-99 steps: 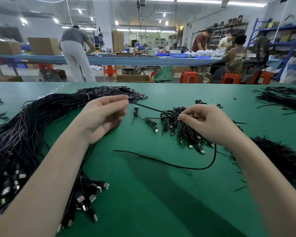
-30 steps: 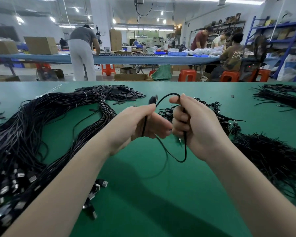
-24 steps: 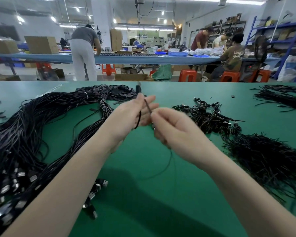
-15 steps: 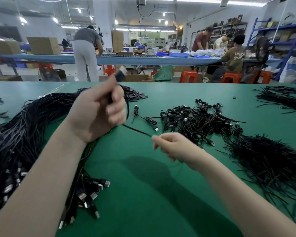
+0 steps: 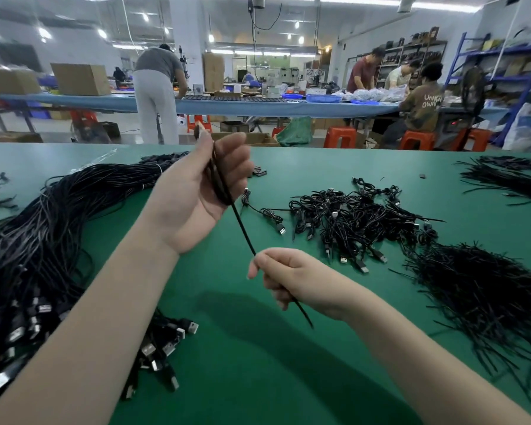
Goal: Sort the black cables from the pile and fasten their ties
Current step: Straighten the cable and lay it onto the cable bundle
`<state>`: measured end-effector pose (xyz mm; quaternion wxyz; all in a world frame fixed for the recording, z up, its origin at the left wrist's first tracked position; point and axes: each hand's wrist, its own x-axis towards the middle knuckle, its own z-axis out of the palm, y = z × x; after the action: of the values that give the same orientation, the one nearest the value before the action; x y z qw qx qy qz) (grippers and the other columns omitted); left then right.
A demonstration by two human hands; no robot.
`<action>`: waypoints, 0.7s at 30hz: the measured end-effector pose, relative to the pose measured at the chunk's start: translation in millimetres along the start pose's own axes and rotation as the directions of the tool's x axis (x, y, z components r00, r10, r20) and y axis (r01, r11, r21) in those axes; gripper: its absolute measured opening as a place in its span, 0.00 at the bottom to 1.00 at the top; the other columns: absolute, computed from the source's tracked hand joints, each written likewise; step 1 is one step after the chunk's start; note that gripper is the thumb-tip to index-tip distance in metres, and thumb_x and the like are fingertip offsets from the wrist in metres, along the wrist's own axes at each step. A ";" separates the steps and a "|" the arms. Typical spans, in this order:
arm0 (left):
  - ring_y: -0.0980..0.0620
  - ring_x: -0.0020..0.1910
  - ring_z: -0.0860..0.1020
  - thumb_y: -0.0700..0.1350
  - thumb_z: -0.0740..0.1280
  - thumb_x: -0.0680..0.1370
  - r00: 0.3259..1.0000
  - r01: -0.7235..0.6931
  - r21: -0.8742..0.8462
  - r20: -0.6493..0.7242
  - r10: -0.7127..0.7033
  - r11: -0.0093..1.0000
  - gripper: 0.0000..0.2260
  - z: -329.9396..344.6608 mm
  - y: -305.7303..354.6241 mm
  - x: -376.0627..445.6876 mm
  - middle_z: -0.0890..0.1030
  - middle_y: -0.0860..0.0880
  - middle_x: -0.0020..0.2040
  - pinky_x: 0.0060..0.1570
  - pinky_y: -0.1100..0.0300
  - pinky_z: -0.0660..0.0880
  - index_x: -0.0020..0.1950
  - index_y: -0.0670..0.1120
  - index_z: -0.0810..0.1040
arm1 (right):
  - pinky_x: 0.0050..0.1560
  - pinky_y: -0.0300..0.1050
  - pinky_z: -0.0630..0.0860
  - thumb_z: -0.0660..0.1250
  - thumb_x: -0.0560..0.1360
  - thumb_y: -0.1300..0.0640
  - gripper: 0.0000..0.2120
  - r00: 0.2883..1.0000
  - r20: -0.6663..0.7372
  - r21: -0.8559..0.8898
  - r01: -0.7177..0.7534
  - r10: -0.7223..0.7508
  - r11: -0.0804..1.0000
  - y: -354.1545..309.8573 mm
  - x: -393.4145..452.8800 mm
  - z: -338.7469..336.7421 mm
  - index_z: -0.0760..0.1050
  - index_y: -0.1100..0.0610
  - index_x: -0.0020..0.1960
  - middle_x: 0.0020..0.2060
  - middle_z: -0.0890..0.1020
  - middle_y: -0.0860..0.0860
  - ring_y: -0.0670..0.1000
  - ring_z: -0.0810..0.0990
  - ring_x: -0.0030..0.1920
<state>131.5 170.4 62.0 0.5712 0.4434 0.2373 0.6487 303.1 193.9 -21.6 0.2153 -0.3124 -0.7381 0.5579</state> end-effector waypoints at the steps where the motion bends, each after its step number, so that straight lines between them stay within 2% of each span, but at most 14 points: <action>1: 0.59 0.30 0.78 0.54 0.56 0.81 0.998 0.041 -0.031 0.058 -0.039 0.999 0.20 1.2 4.9 -3.5 0.79 0.55 0.31 0.31 0.66 0.75 0.39 0.50 0.82 | 0.30 0.42 0.65 0.57 0.82 0.49 0.15 0.997 -0.064 -0.057 -0.049 0.046 0.997 4.5 2.5 -5.5 0.75 0.52 0.40 0.27 0.65 0.45 0.47 0.61 0.26; 3: 0.59 0.21 0.69 0.54 0.57 0.80 0.963 0.144 0.079 0.217 -0.158 0.986 0.19 -1.7 9.3 -8.8 0.69 0.56 0.23 0.25 0.67 0.69 0.33 0.51 0.77 | 0.28 0.40 0.60 0.61 0.79 0.46 0.17 0.949 -0.312 -0.256 -0.122 0.037 0.959 7.1 5.8 -18.6 0.74 0.54 0.36 0.26 0.65 0.48 0.45 0.60 0.24; 4: 0.59 0.19 0.66 0.54 0.58 0.80 0.936 0.167 0.269 0.260 -0.238 0.949 0.19 -4.7 8.5 -10.0 0.67 0.56 0.22 0.23 0.67 0.66 0.32 0.50 0.76 | 0.28 0.40 0.59 0.63 0.78 0.46 0.17 0.896 -0.443 -0.305 -0.124 -0.025 0.944 5.3 6.2 -25.6 0.73 0.55 0.35 0.25 0.65 0.47 0.44 0.60 0.23; 5: 0.58 0.18 0.64 0.54 0.58 0.80 0.915 0.151 0.519 0.250 -0.318 0.841 0.19 -7.6 4.4 -10.3 0.68 0.55 0.21 0.22 0.68 0.64 0.31 0.50 0.77 | 0.28 0.40 0.59 0.64 0.78 0.46 0.18 0.828 -0.551 -0.307 -0.092 -0.098 0.947 1.3 5.4 -32.7 0.72 0.56 0.34 0.23 0.65 0.45 0.43 0.61 0.23; 6: 0.58 0.19 0.65 0.54 0.58 0.81 0.903 0.111 0.743 0.202 -0.379 0.660 0.20 -9.4 -1.8 -9.4 0.71 0.53 0.22 0.22 0.67 0.64 0.33 0.49 0.79 | 0.28 0.39 0.60 0.63 0.78 0.47 0.18 0.764 -0.622 -0.298 -0.029 -0.171 0.954 -5.1 3.3 -38.3 0.72 0.56 0.34 0.21 0.66 0.44 0.42 0.61 0.22; 7: 0.57 0.20 0.67 0.54 0.57 0.82 0.906 0.093 0.865 0.131 -0.402 0.493 0.19 -9.2 -9.0 -7.0 0.76 0.52 0.25 0.24 0.66 0.65 0.38 0.49 0.82 | 0.27 0.38 0.60 0.62 0.79 0.47 0.18 0.721 -0.648 -0.310 0.041 -0.243 0.950 -13.1 0.1 -41.1 0.72 0.56 0.35 0.20 0.67 0.43 0.42 0.62 0.22; 8: 0.56 0.23 0.71 0.54 0.56 0.83 0.926 0.108 0.907 0.057 -0.374 0.408 0.19 -7.9 -16.5 -3.9 0.81 0.51 0.30 0.27 0.66 0.66 0.45 0.49 0.83 | 0.26 0.36 0.60 0.61 0.80 0.48 0.17 0.707 -0.637 -0.341 0.100 -0.308 0.935 -22.0 -3.6 -40.2 0.74 0.55 0.36 0.19 0.68 0.43 0.42 0.64 0.21; 9: 0.57 0.27 0.75 0.54 0.54 0.83 0.952 0.134 0.904 -0.004 -0.306 0.406 0.18 -6.7 -23.3 -0.6 0.84 0.52 0.36 0.30 0.65 0.69 0.52 0.49 0.82 | 0.24 0.34 0.60 0.60 0.80 0.49 0.16 0.715 -0.597 -0.386 0.142 -0.364 0.912 -30.3 -6.5 -35.7 0.75 0.54 0.38 0.19 0.69 0.41 0.42 0.65 0.21; 10: 0.57 0.33 0.79 0.54 0.54 0.83 0.972 0.163 0.864 -0.056 -0.229 0.476 0.18 -5.7 -28.4 2.3 0.86 0.53 0.41 0.34 0.65 0.72 0.58 0.48 0.80 | 0.25 0.32 0.60 0.59 0.81 0.51 0.14 0.740 -0.536 -0.428 0.176 -0.405 0.887 -37.0 -9.2 -28.1 0.77 0.53 0.40 0.20 0.70 0.39 0.41 0.67 0.22; 12: 0.58 0.45 0.83 0.54 0.55 0.82 0.980 0.197 0.687 -0.115 -0.163 0.700 0.18 -4.0 -33.5 5.9 0.85 0.54 0.48 0.42 0.66 0.77 0.62 0.47 0.78 | 0.29 0.30 0.64 0.60 0.80 0.55 0.11 0.801 -0.414 -0.460 0.227 -0.433 0.859 -42.7 -12.8 -10.5 0.79 0.53 0.43 0.23 0.73 0.36 0.38 0.72 0.26; 15: 0.55 0.53 0.82 0.54 0.59 0.78 0.993 0.115 0.357 -0.059 -0.101 0.927 0.19 1.6 -29.5 5.3 0.84 0.49 0.55 0.46 0.67 0.78 0.60 0.44 0.78 | 0.31 0.31 0.67 0.61 0.80 0.57 0.10 0.861 -0.327 -0.384 0.255 -0.389 0.888 -37.7 -12.1 4.8 0.80 0.52 0.44 0.27 0.76 0.43 0.40 0.73 0.28; 17: 0.54 0.49 0.83 0.54 0.60 0.75 0.997 0.070 0.200 -0.027 -0.066 0.977 0.19 5.9 -24.4 3.8 0.85 0.47 0.51 0.44 0.65 0.79 0.55 0.42 0.79 | 0.29 0.30 0.64 0.61 0.80 0.57 0.10 0.885 -0.299 -0.325 0.257 -0.357 0.910 -34.9 -10.3 7.7 0.81 0.54 0.45 0.30 0.79 0.47 0.40 0.69 0.26; 19: 0.54 0.41 0.83 0.53 0.61 0.76 0.997 0.072 0.118 -0.016 -0.071 0.990 0.15 9.9 -22.3 1.1 0.84 0.49 0.42 0.39 0.64 0.78 0.49 0.43 0.79 | 0.28 0.32 0.63 0.62 0.80 0.56 0.10 0.902 -0.297 -0.256 0.242 -0.314 0.936 -36.2 -10.4 4.7 0.82 0.55 0.46 0.31 0.82 0.48 0.42 0.68 0.26; 21: 0.55 0.33 0.78 0.52 0.59 0.80 0.995 0.098 0.105 -0.001 -0.099 0.990 0.12 11.7 -22.2 -1.0 0.77 0.53 0.34 0.34 0.64 0.76 0.46 0.45 0.76 | 0.32 0.39 0.71 0.62 0.80 0.54 0.10 0.924 -0.278 -0.251 0.194 -0.263 0.948 -37.6 -12.2 -3.7 0.82 0.53 0.48 0.37 0.85 0.50 0.49 0.74 0.32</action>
<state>153.2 172.4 49.5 0.5790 0.4617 0.2914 0.6056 305.9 181.0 15.9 0.3559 -0.3285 -0.7837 0.3888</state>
